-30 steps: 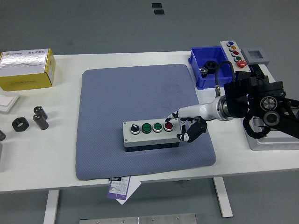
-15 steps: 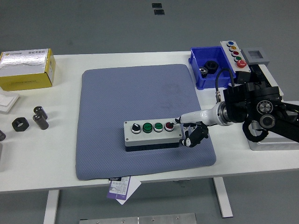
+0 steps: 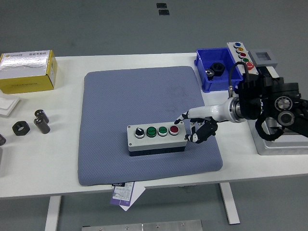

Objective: Pick up the button,place it on the desk,press the button,press the button

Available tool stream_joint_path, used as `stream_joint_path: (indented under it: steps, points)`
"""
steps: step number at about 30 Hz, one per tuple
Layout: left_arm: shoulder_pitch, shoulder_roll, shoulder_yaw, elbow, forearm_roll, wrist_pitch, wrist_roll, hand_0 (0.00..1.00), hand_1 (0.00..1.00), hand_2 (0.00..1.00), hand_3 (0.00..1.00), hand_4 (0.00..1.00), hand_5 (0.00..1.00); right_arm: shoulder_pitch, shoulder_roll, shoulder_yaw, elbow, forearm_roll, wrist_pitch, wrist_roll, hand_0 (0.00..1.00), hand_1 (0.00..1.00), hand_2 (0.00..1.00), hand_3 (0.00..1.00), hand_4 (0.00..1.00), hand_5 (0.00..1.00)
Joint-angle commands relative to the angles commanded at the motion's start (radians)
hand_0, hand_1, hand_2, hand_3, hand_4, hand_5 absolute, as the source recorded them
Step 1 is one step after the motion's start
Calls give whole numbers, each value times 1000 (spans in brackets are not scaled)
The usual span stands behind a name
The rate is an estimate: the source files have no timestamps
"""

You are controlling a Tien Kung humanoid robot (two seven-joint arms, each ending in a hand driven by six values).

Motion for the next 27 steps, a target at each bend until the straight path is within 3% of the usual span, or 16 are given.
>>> stream_joint_path:
  steps: [4,8,9,10,15,16,21,22,27]
  points:
    - [2,-1,0,0,-3,0,0,729,715,651,816,732,230,-53,-20,99,3,-6,-15,14,202,323,465,943,461,333]
    - [5,-2,1,0,-6,1,-1,729,715,651,816,732,230,-136,1,196,-32,-57,-107,92,202,323,465,943,461,333]
    - [6,-3,3,0,-8,1,-1,729,715,651,816,732,230,-163,15,223,-48,-78,-145,123,202,323,465,943,461,333]
    - [8,-4,3,0,-10,1,-1,729,715,651,816,732,230,-186,32,243,-64,-97,-181,153,206,325,486,932,522,363]
    - [14,-9,7,0,-14,0,-2,729,715,651,816,732,230,-320,138,317,-169,-145,-376,342,206,325,486,932,522,363]
    - [14,-9,8,0,-15,0,-3,729,715,650,816,732,230,-344,157,320,-189,-132,-412,378,558,546,632,842,686,446]
    - [14,-11,14,2,-19,-1,-7,729,715,650,816,732,230,-468,244,295,-299,-22,-608,569,558,546,632,842,686,446]
    - [15,-11,14,2,-18,-2,-7,729,715,650,816,732,230,-487,253,291,-318,3,-644,604,698,731,755,765,755,450]
    - [16,-16,8,2,-8,-3,-4,729,715,650,816,732,230,-571,266,287,-380,133,-808,773,698,731,755,765,755,450]
